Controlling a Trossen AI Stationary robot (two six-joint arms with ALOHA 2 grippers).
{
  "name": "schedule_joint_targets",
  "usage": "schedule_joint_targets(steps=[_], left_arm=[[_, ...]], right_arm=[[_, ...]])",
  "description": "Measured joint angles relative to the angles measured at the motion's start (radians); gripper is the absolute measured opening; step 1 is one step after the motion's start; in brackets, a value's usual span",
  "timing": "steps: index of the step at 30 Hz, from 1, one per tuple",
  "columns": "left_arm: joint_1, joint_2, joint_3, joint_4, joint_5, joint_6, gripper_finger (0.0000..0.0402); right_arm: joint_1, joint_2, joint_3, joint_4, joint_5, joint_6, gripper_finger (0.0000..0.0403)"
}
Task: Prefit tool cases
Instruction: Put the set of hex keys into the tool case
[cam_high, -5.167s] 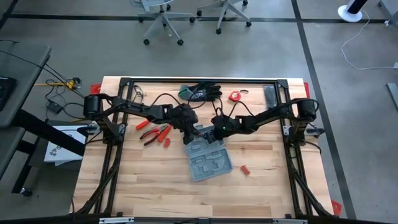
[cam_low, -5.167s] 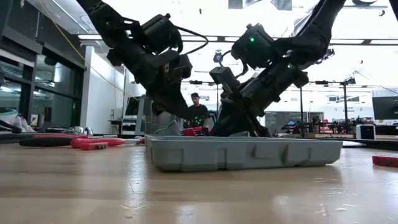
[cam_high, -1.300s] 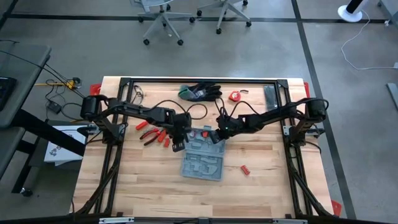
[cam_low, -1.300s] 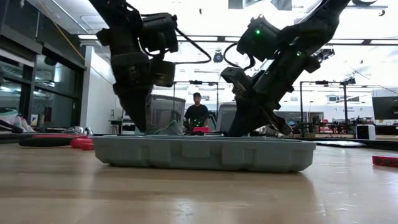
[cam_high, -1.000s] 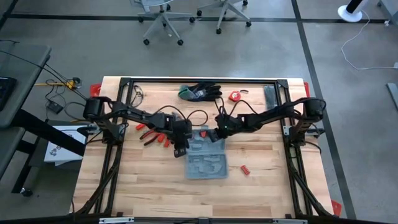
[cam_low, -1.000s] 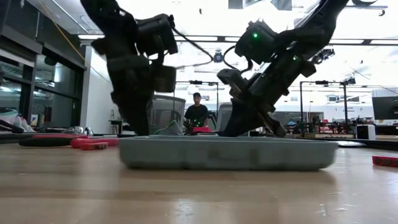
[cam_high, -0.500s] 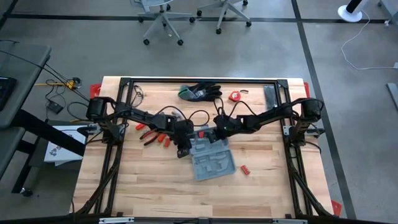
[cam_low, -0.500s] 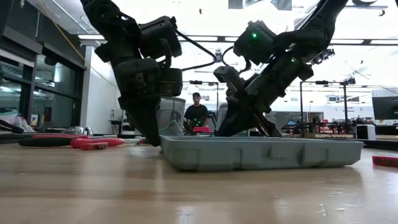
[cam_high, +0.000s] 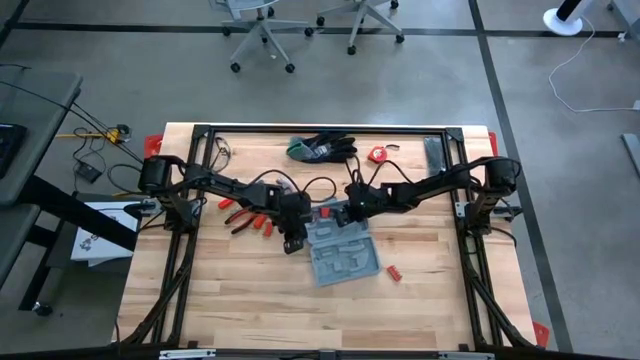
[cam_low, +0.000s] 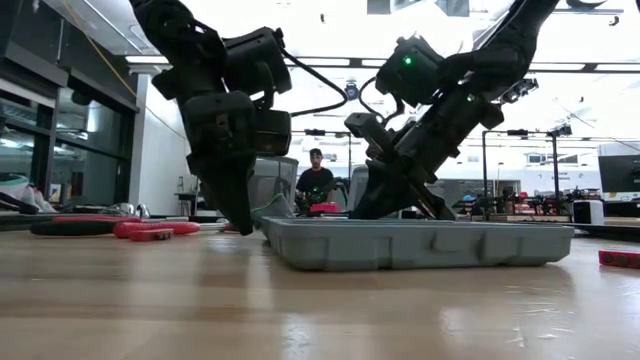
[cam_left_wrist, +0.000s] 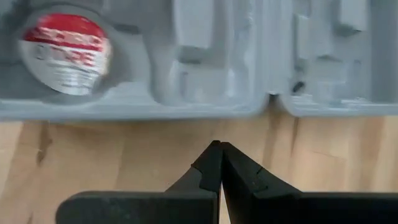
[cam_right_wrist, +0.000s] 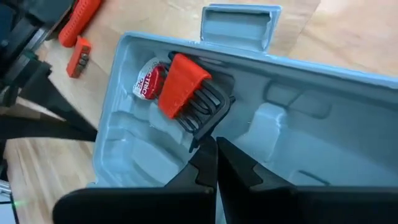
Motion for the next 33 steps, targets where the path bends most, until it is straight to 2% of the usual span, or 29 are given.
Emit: schedule_joint_targets(steps=[4, 9, 18, 25, 33], left_arm=[[0.000, -0.072, 0.000, 0.014, 0.014, 0.012, 0.0000], [0.042, -0.139, 0.002, 0.104, -0.087, 0.068, 0.0000], [0.162, 0.049, 0.115, 0.126, -0.070, 0.178, 0.0000], [0.187, 0.193, 0.216, 0.083, -0.016, 0.240, 0.0000], [0.191, 0.223, 0.251, 0.080, -0.010, 0.248, 0.0000]], right_arm=[[0.003, -0.023, -0.001, -0.013, 0.001, -0.019, 0.0000], [0.001, -0.032, -0.001, -0.020, 0.001, -0.024, 0.0000], [0.001, -0.033, -0.001, -0.018, 0.001, -0.020, 0.0000], [-0.018, -0.033, -0.001, -0.029, 0.000, -0.023, 0.0000], [0.012, -0.035, -0.001, -0.031, -0.011, -0.024, 0.0000]])
